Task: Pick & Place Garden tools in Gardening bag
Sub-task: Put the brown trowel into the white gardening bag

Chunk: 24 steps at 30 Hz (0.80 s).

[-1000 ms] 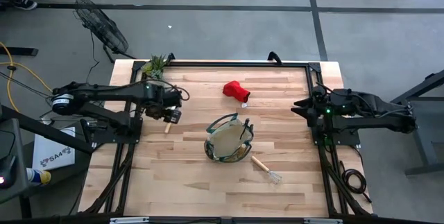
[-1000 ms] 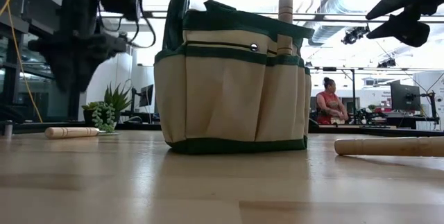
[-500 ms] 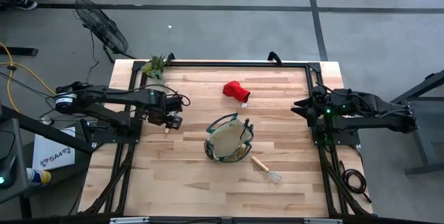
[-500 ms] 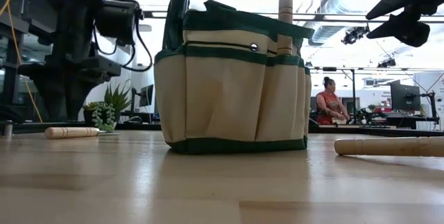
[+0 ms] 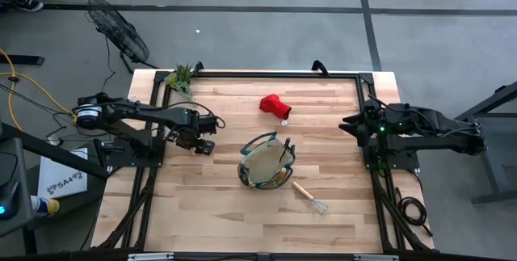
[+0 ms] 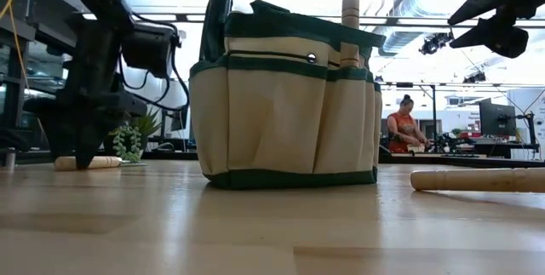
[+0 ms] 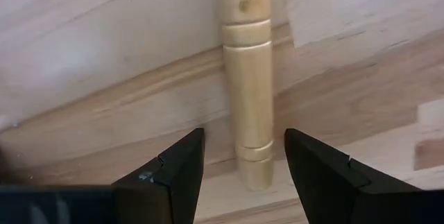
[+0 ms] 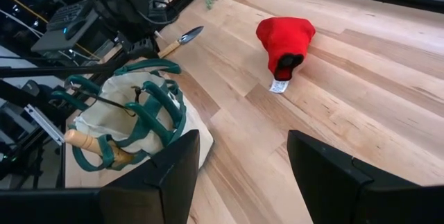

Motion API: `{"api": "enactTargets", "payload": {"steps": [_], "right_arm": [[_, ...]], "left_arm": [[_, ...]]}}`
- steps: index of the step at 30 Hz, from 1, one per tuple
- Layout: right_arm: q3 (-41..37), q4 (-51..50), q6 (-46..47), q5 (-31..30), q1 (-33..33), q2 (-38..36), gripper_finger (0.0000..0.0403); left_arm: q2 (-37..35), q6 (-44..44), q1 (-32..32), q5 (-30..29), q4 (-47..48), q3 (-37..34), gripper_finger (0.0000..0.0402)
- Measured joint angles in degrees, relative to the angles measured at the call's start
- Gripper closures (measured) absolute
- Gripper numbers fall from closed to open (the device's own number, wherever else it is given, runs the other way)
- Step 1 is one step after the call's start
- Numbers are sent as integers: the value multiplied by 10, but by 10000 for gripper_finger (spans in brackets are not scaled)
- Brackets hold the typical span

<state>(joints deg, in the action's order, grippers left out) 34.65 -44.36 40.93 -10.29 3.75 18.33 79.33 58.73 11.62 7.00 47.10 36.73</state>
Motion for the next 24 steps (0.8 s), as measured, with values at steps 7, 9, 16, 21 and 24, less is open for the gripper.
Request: {"api": "enactTargets", "payload": {"steps": [7, 9, 16, 21, 24], "right_arm": [[0, 0, 0, 0, 0, 0, 192], [0, 0, 0, 0, 0, 0, 192], [0, 0, 0, 0, 0, 0, 192], [0, 0, 0, 0, 0, 0, 192], [0, 0, 0, 0, 0, 0, 192]], "left_arm": [[36, -17, 0, 22, -3, 3, 254], [37, -19, 0, 23, -4, 3, 272], [38, -30, 0, 26, -4, 2, 333], [37, -60, 0, 26, -4, 2, 344], [32, -92, 0, 27, 7, 9, 344]]}}
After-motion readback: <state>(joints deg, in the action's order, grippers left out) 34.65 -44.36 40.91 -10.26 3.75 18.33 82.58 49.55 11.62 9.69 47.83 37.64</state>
